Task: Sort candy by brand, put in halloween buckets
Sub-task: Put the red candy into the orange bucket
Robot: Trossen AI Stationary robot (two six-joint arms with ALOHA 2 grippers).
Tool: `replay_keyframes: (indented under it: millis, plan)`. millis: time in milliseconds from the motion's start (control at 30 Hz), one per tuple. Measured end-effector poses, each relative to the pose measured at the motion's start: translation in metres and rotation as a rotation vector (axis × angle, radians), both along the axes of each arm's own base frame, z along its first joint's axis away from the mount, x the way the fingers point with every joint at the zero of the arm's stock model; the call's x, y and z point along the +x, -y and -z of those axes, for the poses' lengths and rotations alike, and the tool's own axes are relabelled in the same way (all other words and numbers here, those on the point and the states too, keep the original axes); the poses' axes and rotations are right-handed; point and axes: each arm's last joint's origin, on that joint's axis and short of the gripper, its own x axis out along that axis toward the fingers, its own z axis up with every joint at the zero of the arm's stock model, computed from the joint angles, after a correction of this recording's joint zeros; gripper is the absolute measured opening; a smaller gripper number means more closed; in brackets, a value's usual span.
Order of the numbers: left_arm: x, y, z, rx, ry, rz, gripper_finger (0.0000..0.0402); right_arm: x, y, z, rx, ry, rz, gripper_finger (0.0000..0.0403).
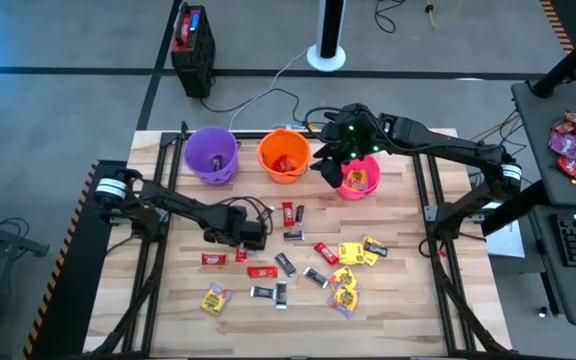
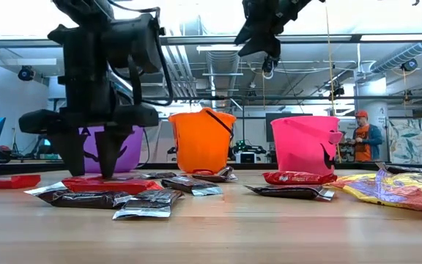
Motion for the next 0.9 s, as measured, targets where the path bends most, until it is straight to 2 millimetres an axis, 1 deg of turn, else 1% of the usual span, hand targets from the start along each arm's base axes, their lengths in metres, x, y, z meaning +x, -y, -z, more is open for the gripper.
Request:
replay_keyframes:
  millis: [167, 233, 400, 500, 767, 900]
  plan:
    - [0.0, 0.0, 0.004, 0.012, -0.016, 0.022, 0.0185, 0.0, 0.0, -0.001, -0.003, 0.006, 0.0, 0.0183]
    - [0.0, 0.0, 0.003, 0.013, -0.013, 0.021, 0.0171, 0.0, 0.0, -0.001, -0.003, 0.006, 0.0, 0.0183]
    - [-0.001, 0.0, 0.001, 0.015, -0.01, 0.028, 0.0121, 0.0, 0.0, 0.0, -0.001, 0.006, 0.001, 0.0183]
    - [-0.001, 0.0, 0.001, 0.017, -0.009, 0.038, 0.0102, 0.0, 0.0, 0.0, 0.001, 0.006, 0.003, 0.0183]
    - [-0.002, -0.001, -0.007, 0.029, 0.028, 0.05, 0.0104, 0.001, 0.0, 0.0, 0.0, 0.005, 0.001, 0.0183]
    - [-0.004, -0.001, -0.015, 0.038, 0.056, 0.064, 0.0092, 0.001, 0.0, 0.0, -0.003, 0.004, -0.001, 0.0183]
